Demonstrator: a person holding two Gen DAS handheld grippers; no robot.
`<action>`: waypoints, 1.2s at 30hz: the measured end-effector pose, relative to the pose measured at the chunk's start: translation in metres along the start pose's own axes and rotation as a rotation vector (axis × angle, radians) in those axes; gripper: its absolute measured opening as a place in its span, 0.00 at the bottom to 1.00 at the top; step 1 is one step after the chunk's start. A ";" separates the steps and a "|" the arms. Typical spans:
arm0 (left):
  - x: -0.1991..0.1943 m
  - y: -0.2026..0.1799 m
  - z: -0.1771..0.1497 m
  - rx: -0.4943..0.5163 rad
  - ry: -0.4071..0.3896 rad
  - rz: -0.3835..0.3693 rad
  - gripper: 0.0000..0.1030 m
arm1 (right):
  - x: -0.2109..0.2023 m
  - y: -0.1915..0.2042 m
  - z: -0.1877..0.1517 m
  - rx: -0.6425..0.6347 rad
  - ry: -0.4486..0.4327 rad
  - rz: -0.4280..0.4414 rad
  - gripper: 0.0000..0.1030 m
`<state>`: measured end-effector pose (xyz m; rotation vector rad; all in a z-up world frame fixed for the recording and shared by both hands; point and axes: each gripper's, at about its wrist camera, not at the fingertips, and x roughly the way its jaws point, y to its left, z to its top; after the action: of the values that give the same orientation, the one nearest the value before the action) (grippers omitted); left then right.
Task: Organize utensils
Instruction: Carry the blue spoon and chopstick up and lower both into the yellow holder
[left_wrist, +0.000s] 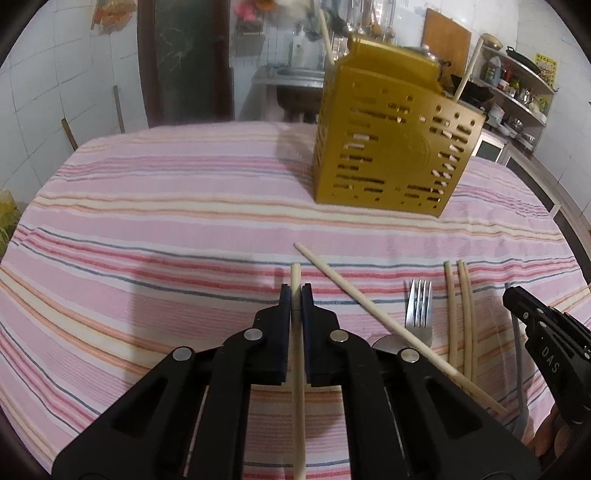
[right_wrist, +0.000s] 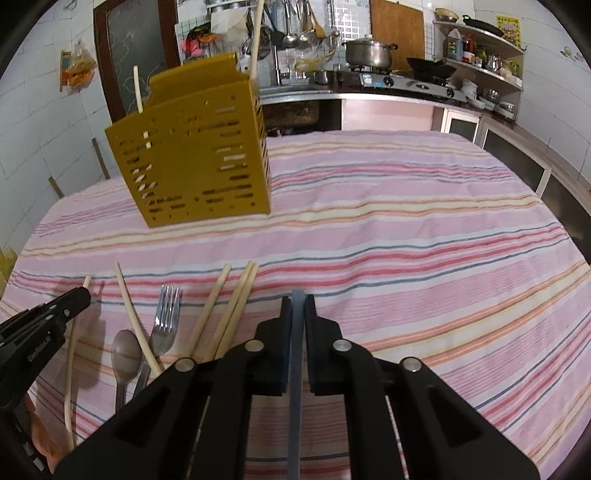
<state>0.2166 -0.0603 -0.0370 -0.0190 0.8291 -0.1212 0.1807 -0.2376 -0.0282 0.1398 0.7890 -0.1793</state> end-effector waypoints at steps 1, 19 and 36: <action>-0.004 0.001 0.000 0.000 -0.008 -0.002 0.04 | -0.003 0.001 0.001 -0.004 -0.015 -0.006 0.07; -0.112 0.020 0.004 0.000 -0.378 -0.014 0.04 | -0.085 0.004 0.010 -0.057 -0.404 0.036 0.07; -0.151 0.013 -0.011 0.061 -0.544 0.033 0.04 | -0.097 0.001 0.000 -0.055 -0.507 0.034 0.07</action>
<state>0.1087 -0.0292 0.0652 0.0187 0.2822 -0.1030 0.1135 -0.2261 0.0410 0.0514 0.2862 -0.1521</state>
